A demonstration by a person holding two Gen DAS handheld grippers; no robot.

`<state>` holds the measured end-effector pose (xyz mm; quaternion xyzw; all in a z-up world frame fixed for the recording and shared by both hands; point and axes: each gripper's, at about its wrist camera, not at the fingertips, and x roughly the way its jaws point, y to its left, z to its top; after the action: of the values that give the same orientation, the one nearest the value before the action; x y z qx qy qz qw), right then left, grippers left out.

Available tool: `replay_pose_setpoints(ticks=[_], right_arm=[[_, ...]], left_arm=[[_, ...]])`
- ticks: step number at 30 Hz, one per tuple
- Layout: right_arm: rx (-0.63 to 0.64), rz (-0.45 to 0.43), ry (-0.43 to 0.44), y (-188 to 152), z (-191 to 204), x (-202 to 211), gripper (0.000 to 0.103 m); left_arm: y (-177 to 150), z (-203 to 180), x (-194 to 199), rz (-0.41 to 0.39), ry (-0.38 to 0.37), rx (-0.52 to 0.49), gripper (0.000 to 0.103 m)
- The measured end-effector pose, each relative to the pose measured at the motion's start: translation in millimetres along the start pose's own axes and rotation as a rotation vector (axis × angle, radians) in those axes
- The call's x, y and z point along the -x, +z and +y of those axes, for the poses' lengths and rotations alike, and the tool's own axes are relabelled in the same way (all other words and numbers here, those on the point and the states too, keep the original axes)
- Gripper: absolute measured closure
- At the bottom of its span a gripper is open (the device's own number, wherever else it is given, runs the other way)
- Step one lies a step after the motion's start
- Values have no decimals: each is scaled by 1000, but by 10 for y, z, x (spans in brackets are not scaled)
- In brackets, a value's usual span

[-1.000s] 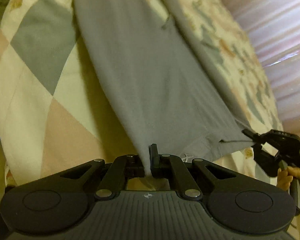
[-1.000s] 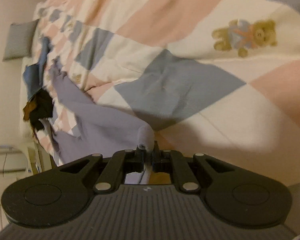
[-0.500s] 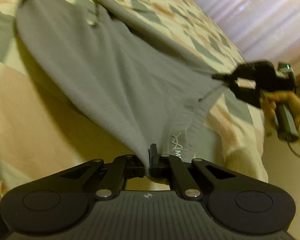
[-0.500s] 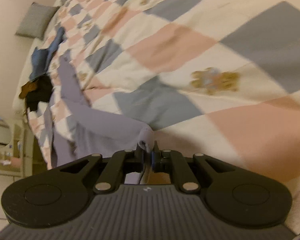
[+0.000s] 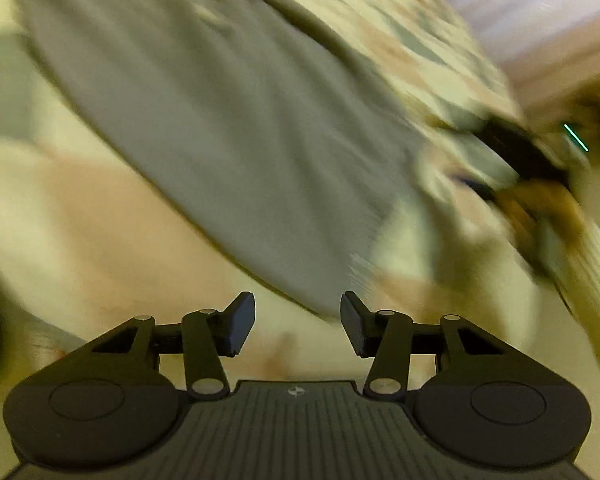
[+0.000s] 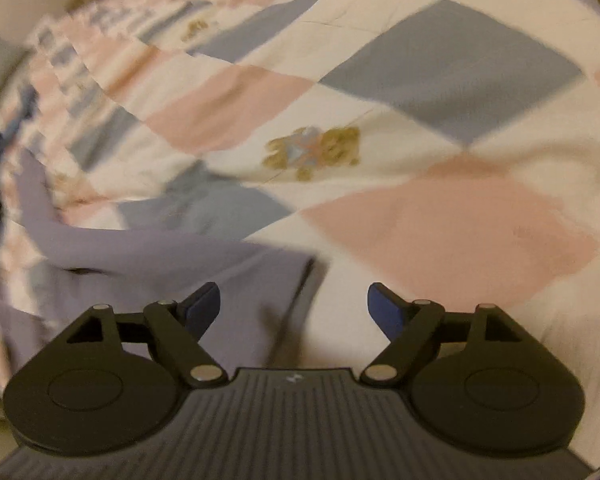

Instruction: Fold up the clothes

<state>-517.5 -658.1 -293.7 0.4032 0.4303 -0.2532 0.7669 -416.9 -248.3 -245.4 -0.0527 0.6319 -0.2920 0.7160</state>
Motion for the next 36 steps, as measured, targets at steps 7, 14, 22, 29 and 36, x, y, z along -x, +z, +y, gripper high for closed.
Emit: replay_pose_setpoints(ticks=[7,14,22,29,36], right_arm=[[-267,111,157,-716,39,126,24],[-543,-9,3,-1419,474,38,24],[-733,-165,-163,-2156,1436,76,24],[-800,-268,-219,-2461,1666,327,24],[-933,-335,-260,-2813,1484,707,24]], left_arm=[[2175,1597,639,-210,405,114,56],[4541,2332,375,-238,594,-85,49],[5671,2945,-343,-23,587,-82,63],[5335,3166,-146,-33,488,-96,103],[4664,3747,991,-145,424,-87,101]])
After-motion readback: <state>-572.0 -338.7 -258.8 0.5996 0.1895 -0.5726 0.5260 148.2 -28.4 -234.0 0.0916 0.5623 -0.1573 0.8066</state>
